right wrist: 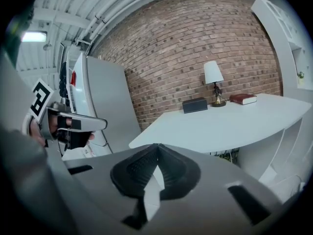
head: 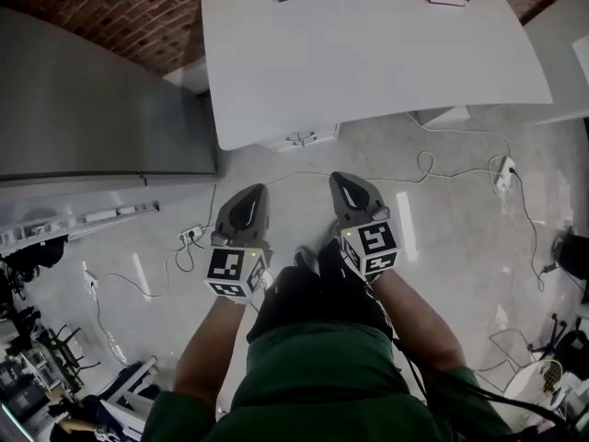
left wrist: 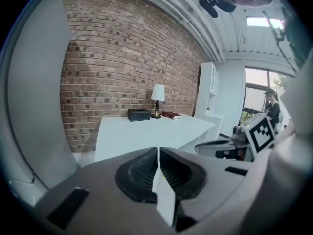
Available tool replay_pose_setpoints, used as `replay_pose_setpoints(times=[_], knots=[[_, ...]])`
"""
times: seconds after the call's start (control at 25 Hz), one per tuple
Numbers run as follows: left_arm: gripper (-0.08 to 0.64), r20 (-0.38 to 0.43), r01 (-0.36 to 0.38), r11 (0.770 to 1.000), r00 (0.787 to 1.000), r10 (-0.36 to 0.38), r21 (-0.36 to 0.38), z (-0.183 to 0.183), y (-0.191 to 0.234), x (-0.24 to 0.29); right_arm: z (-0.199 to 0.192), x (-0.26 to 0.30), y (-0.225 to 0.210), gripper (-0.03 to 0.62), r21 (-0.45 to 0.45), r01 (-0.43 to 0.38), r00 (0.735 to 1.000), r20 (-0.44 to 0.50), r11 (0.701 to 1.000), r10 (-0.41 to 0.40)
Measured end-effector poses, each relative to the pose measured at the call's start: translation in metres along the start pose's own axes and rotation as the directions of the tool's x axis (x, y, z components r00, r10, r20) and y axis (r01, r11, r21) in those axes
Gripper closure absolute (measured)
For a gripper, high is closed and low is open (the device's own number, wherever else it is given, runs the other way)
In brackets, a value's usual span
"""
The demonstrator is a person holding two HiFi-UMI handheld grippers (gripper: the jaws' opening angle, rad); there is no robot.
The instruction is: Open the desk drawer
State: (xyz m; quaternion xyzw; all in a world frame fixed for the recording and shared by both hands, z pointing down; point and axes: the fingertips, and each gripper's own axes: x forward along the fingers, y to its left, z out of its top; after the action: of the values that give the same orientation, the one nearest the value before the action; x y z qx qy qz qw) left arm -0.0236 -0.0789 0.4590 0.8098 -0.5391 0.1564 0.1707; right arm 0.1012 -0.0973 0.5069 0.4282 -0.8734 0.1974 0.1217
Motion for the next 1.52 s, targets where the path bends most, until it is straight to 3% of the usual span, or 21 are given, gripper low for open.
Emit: replay_pose_setpoints(times=[0.36,0.72,1.0,1.52], knots=[[0.548,-0.114,0.01,1.0,0.993,-0.01,0.0,-0.06,0.017,0.057,-0.043,0.054,-0.009,0.591,-0.023,-0.03,0.998,-0.056,0.999,0.029],[0.548,-0.185,0.08,0.997,0.979,-0.082,-0.016,-0.129,0.012,0.089,-0.095,0.08,-0.037,0.591,0.063,0.031,0.998,-0.063,0.998,-0.027],[0.548,-0.208,0.091,0.996,0.974,-0.093,-0.018,-0.169,0.025,0.102,-0.127,0.106,-0.036,0.591,0.08,0.026,0.998,-0.059,0.996,-0.021],[0.548,-0.19,0.168,0.986,0.967,-0.167,-0.011,-0.198,0.032,0.142,-0.159,0.157,-0.052,0.591,0.173,0.063,0.998,-0.036,0.983,-0.058]])
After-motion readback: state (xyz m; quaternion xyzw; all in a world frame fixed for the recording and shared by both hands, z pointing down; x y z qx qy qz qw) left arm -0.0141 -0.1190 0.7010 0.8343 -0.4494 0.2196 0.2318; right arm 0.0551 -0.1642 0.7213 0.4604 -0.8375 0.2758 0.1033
